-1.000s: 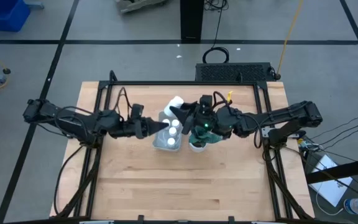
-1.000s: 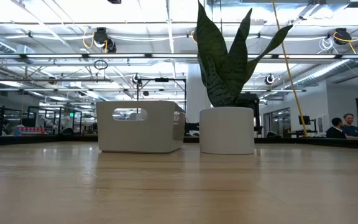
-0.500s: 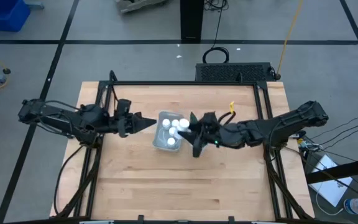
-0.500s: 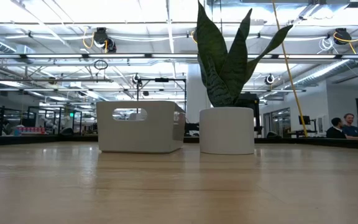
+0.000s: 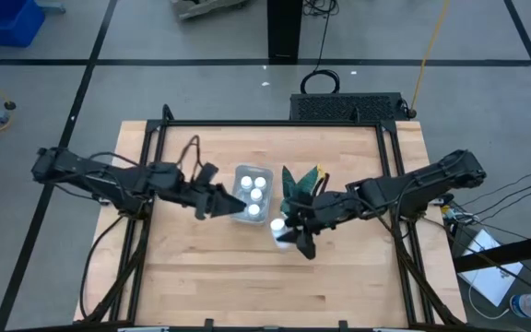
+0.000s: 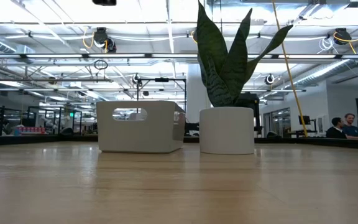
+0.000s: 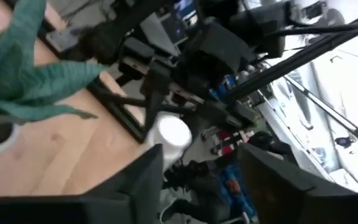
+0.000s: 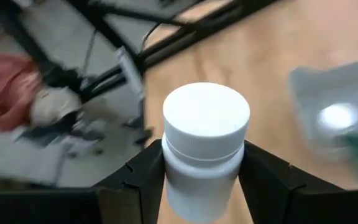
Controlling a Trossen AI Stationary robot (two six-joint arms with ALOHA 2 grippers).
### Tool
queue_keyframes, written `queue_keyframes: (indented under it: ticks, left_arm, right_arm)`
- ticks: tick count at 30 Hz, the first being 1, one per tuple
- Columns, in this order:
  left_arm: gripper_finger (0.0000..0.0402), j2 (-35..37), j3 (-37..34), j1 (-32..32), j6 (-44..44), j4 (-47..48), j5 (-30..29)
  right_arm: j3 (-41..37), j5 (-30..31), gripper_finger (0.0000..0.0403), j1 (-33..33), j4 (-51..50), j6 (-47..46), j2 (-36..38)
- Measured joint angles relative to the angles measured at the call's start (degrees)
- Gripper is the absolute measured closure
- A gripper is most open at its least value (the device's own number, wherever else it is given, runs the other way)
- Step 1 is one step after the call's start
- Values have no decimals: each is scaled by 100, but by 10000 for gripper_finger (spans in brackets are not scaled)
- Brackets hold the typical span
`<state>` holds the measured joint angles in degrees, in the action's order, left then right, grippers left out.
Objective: Pick and place pill bottles into a basket
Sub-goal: Put the white pill bottle into the gray bin
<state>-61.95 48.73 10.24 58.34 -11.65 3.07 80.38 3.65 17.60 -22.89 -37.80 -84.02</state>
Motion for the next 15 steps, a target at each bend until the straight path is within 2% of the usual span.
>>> queue_keyframes:
  ticks: [4, 8, 11, 15]
  left_arm:
    - [127, -457, 0, 0, 223, -422, 220]
    - [80, -989, 1, 4, 423, -1040, 649]
    - [65, -1325, 0, 88, 439, -1316, 689]
    - [66, -1647, 105, 156, 272, -1416, 716]
  right_arm:
    - [-2, -573, 236, -60, 138, -201, -95]
    - [2, -1069, 236, -160, 283, -481, -182]
    - [-9, -1500, 236, -229, 343, -671, -237]
    - [2, -1808, 236, -291, 438, -965, -316]
